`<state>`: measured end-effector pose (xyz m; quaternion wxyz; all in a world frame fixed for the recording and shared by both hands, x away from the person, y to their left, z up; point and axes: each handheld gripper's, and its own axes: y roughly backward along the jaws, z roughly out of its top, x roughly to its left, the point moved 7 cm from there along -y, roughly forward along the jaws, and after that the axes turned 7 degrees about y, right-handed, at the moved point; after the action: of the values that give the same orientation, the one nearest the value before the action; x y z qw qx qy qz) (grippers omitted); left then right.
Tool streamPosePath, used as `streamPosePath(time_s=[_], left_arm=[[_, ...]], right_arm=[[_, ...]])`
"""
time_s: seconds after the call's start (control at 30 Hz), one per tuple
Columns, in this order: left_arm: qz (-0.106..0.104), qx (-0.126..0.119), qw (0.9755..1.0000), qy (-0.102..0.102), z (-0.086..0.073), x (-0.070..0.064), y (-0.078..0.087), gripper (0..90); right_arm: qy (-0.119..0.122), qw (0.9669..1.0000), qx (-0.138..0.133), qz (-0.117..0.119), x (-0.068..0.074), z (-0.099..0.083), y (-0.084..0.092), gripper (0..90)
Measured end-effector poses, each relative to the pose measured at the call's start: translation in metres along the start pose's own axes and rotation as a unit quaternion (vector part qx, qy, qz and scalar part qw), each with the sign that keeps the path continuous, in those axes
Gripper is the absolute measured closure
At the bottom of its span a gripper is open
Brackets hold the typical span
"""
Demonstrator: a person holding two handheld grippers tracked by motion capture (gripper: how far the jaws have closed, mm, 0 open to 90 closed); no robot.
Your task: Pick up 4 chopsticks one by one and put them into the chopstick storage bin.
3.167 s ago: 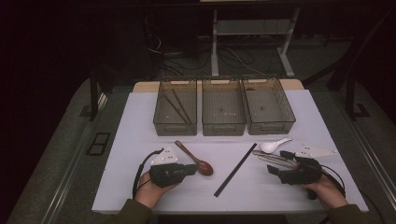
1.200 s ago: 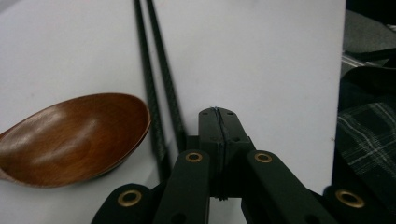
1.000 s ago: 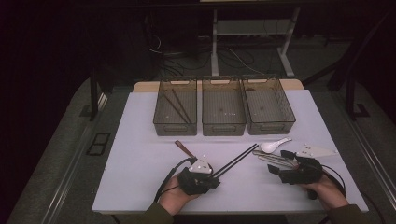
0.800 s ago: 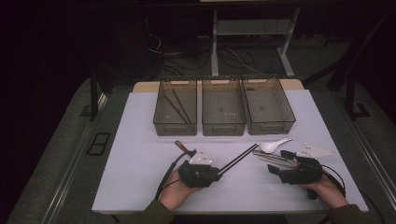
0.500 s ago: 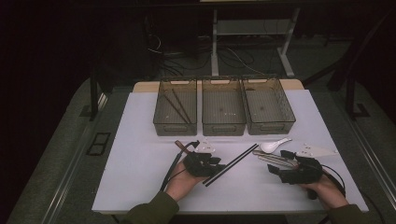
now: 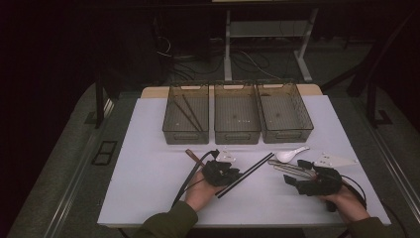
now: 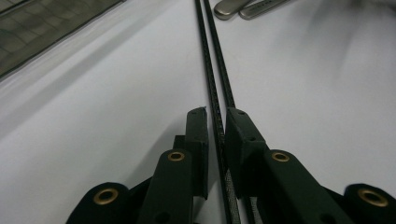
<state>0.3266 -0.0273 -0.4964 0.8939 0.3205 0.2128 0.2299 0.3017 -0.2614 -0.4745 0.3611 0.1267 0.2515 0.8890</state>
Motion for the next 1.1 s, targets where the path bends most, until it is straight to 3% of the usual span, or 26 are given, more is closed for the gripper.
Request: streamPosePath(time_s=[0.17, 0.33, 0.53, 1.1], left_arm=[[0.002, 0.018, 0.9997, -0.017, -0.0034, 0.0002, -0.0011, 79.0], [0.006, 0.008, 0.9999, -0.01, -0.0032, -0.0014, -0.0025, 80.4], [0.024, 0.015, 0.9992, -0.027, -0.0047, -0.0025, -0.002, 81.2], [0.058, 0.007, 0.9981, -0.02, -0.0057, -0.0079, -0.0024, 84.8]], right_arm=[[0.0, 1.0, -0.001, 0.0, -0.0004, 0.0001, 0.0002, 18.3], [0.0, 1.0, -0.001, 0.0, -0.0003, 0.0002, 0.0003, 18.3], [0.0, 1.0, -0.001, 0.0, -0.0001, 0.0002, 0.0003, 18.2], [0.001, 1.0, -0.001, -0.001, -0.0006, 0.0003, 0.0006, 18.2]])
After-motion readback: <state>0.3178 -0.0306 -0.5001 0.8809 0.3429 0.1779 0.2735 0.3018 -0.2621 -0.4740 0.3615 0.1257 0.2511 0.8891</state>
